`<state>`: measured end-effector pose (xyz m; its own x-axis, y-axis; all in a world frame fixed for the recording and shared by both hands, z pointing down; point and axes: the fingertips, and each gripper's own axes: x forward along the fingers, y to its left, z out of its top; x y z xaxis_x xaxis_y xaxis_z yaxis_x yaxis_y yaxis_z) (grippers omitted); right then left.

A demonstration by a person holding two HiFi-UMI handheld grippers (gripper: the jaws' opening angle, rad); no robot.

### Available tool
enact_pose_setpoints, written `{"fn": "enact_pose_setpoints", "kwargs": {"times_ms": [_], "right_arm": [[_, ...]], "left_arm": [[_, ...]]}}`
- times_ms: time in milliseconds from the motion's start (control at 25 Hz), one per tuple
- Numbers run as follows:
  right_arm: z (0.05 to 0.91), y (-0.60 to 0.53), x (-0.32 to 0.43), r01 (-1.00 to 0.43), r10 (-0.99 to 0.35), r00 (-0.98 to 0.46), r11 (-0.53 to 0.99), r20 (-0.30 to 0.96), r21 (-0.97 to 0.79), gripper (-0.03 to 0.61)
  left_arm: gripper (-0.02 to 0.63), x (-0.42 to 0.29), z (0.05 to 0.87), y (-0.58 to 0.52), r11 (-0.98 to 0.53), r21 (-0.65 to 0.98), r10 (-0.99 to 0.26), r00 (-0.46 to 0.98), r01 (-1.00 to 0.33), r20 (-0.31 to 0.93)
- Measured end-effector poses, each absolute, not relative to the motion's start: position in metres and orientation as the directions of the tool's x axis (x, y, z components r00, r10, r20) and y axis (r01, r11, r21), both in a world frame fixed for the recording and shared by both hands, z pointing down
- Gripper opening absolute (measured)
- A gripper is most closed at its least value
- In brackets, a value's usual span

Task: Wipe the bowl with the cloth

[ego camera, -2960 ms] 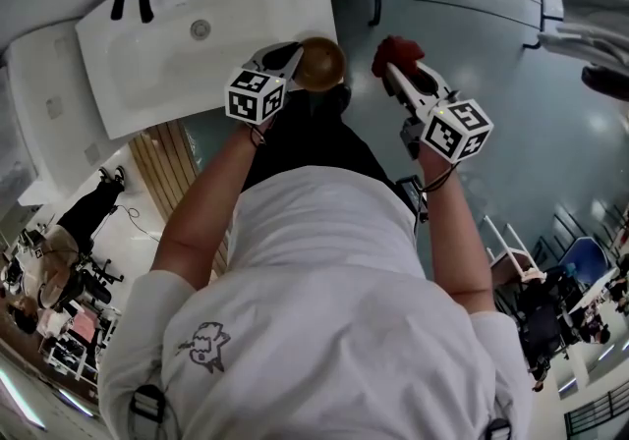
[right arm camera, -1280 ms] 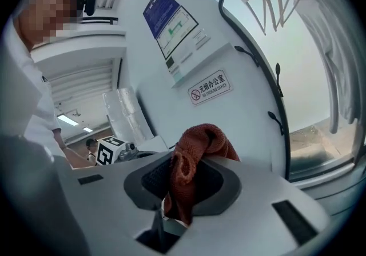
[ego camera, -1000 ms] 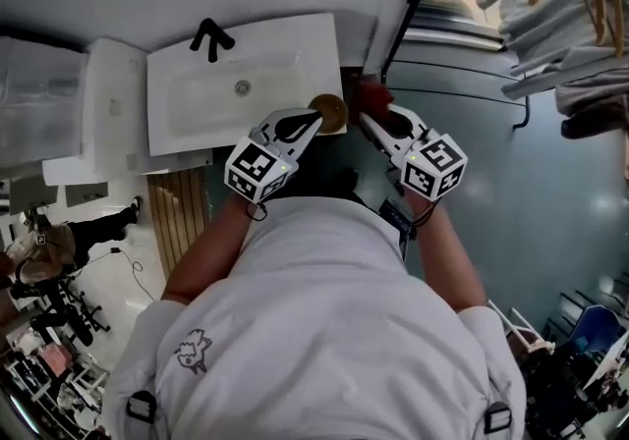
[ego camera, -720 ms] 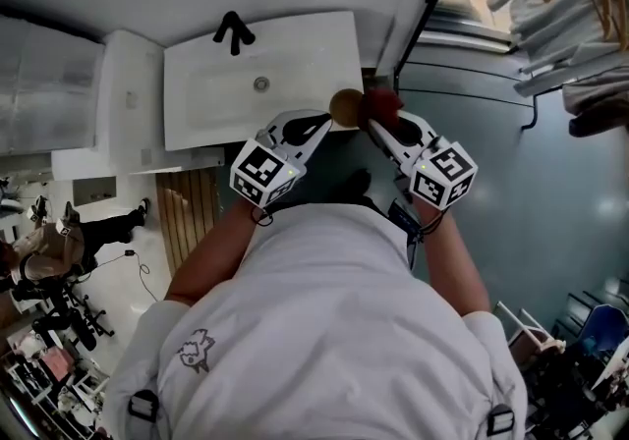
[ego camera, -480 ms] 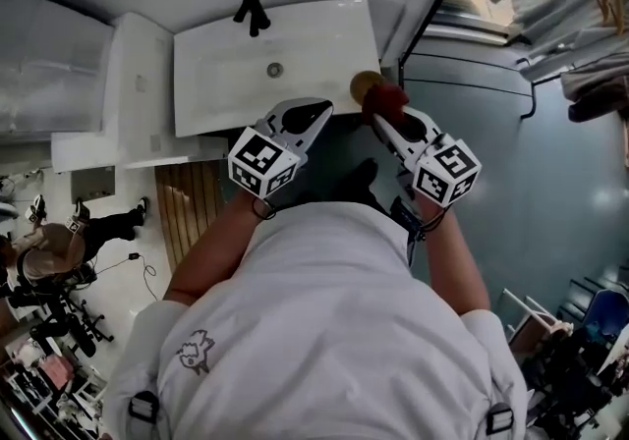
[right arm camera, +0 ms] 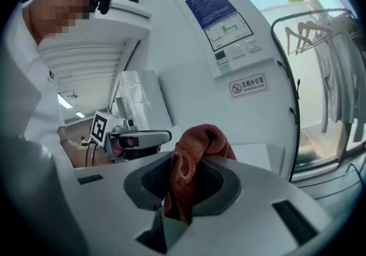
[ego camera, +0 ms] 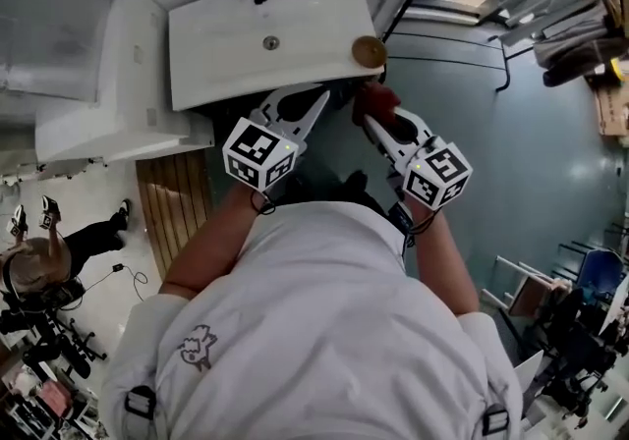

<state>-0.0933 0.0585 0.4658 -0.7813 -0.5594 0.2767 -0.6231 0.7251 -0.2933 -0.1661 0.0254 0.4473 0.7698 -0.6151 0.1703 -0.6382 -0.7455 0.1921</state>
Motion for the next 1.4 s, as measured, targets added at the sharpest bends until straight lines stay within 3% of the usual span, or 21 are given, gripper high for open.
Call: {"fn": "enact_pose_setpoints", "kwargs": {"times_ms": [320, 720, 1000, 1400], "right_arm": [[0.426, 0.108, -0.073, -0.612, -0.575, -0.789, 0.764, 0.217, -0.202, 0.081], [0.423, 0.204, 0.009, -0.581, -0.550, -0.811, 0.796, 0.199, -0.171, 0.081], [0.461, 0.291, 0.061, -0.568, -0.522, -0.818, 0.800, 0.239, -0.194, 0.081], [0.458, 0.340, 0.078, -0.555, -0.512, -0.825, 0.812, 0.240, -0.178, 0.081]], "left_arm": [[0.014, -0.148, 0.412, 0.083, -0.740, 0.124, -0.646, 0.750, -0.661, 0.140], [0.014, -0.075, 0.398, 0.194, -0.711, 0.258, -0.658, 0.748, -0.654, 0.083], [0.014, -0.049, 0.439, 0.279, -0.624, 0.214, -0.740, 0.656, -0.751, 0.147], [0.014, -0.045, 0.448, 0.323, -0.561, 0.172, -0.788, 0.586, -0.810, 0.186]]}}
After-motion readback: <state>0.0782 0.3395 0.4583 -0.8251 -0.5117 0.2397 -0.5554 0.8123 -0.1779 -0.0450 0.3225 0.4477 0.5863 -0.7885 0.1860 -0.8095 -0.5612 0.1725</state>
